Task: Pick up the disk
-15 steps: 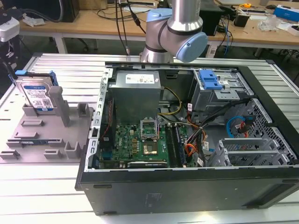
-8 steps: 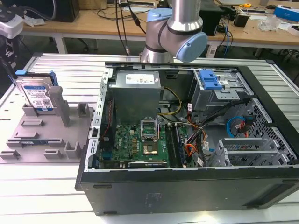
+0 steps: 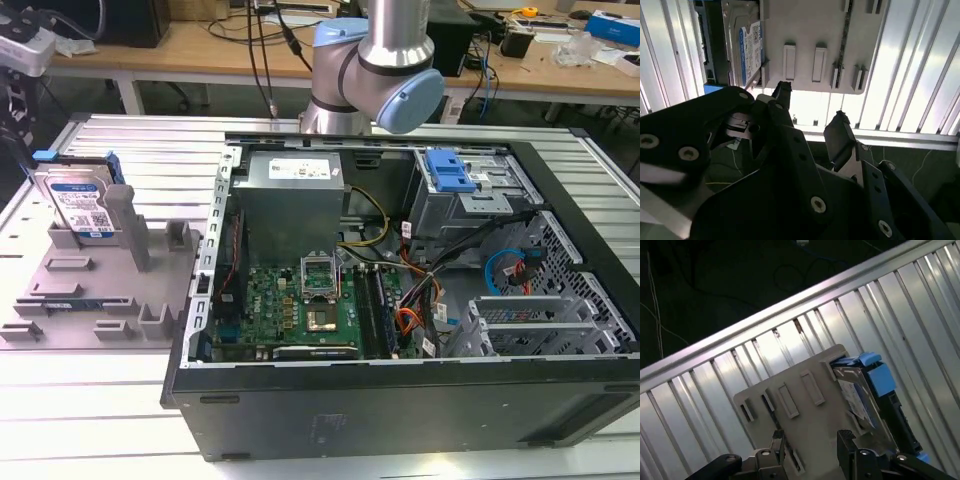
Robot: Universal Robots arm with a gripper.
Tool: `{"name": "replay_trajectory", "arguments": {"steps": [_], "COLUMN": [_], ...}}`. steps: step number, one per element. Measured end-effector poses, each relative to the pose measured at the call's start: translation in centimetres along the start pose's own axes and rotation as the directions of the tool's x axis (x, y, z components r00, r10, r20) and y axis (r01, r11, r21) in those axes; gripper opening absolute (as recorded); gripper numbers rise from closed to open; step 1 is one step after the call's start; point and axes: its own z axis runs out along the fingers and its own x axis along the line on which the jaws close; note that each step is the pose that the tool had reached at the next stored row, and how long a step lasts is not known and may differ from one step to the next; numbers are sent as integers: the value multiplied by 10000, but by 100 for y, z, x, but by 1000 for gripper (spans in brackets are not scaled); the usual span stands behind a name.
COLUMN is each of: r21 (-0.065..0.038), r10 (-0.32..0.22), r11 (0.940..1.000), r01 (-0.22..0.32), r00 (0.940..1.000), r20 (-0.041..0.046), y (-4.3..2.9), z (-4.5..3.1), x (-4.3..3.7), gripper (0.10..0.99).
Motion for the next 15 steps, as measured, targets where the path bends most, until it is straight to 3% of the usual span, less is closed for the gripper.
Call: {"name": "replay_trajectory", "arguments": {"steps": [5,8,11,14,15], "r21": [-16,-27,-33,-41,-42], "r10": [-1173,-1847,-2486,-3195,-3269], "r11": [9931,9828,9686,9476,9451], "r01": [1173,1847,2485,3194,3269], "r00": [9931,9828,9686,9476,9450], "r20": [-25,-40,-51,-68,-70], "y": [0,0,0,0,0], "z": [9,14,21,29,29], "x": [0,0,0,1,1], "gripper": [541,541,541,541,541]}}
